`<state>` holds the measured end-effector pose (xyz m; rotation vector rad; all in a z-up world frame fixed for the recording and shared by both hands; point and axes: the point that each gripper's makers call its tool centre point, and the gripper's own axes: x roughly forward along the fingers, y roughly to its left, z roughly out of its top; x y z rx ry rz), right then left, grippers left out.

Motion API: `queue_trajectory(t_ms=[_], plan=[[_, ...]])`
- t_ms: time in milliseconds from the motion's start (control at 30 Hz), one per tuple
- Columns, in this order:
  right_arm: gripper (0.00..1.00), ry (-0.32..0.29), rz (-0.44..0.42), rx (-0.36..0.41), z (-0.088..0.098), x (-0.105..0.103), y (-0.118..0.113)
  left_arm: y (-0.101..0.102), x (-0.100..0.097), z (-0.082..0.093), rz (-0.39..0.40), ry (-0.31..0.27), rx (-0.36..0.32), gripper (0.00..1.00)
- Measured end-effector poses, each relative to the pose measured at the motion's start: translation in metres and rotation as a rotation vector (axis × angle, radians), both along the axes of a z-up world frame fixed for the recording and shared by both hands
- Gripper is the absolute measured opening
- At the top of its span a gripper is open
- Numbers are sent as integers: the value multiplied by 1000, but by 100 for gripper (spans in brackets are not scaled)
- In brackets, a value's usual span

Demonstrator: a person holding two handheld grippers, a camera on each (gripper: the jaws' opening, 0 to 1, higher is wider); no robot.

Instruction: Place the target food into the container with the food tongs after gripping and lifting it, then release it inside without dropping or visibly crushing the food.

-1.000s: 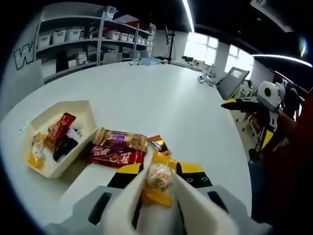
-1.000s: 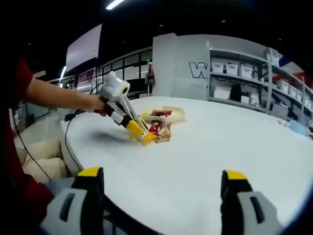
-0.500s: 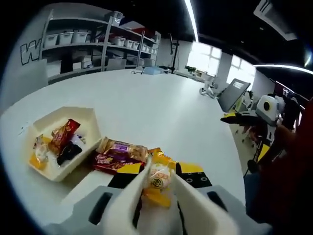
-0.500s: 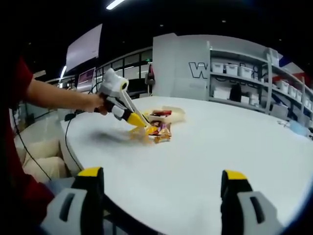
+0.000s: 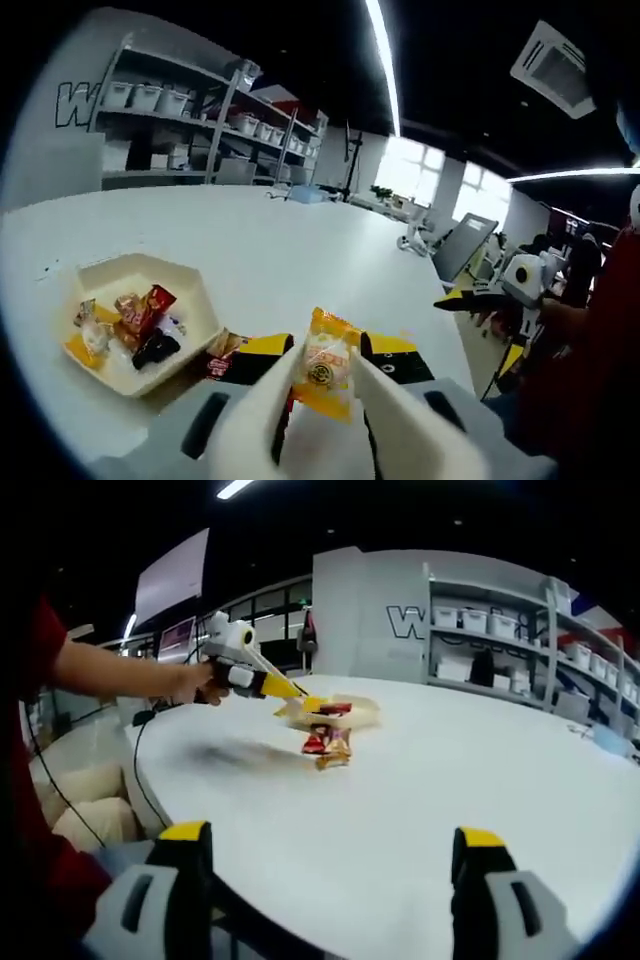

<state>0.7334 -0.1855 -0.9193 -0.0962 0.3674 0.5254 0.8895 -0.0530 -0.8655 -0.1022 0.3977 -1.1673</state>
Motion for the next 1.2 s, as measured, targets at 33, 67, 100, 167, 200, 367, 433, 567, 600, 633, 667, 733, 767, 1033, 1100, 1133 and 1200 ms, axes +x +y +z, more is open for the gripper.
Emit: queue_trajectory(t_ms=[33,67,100,167,200,367,433,567,600,633,667,733,767,1033,1100,1133,1200], plan=[[99,1,-1,3,0,0,0,0,2,6,6,8,-36,25],[99,2,0,3,0,-1,0,2,3,9,14,14,-48,25],[99,4,1,1,-1,-2,0,3,2,10,16,9,-46,25],[99,7,3,-1,-2,-2,0,6,2,12,17,6,-51,25],[99,7,4,-1,-2,-2,0,8,3,14,20,3,-54,25],[99,2,4,1,-1,0,0,17,12,17,71,-5,-52,25],[99,1,5,2,0,0,-1,23,21,18,103,-4,-55,25],[99,1,0,0,0,1,-4,30,31,16,133,-7,-33,25],[99,2,-2,0,0,1,-5,31,32,16,139,-7,-29,25],[99,2,-5,0,0,1,-6,33,36,16,150,-10,-25,25],[99,3,-7,1,0,1,-7,33,38,16,153,-9,-23,25],[99,4,-10,2,-1,1,-8,35,44,13,169,-10,-6,25],[99,5,-10,-1,-1,1,-9,36,47,12,174,-8,-2,25],[99,11,-26,0,-4,1,-17,42,74,7,229,7,15,25],[99,11,-34,-1,-4,0,-21,42,80,7,239,5,15,25],[99,10,-38,0,-4,0,-22,42,82,7,241,8,15,25],[99,11,-48,6,-4,0,-25,41,87,6,248,4,19,25]])
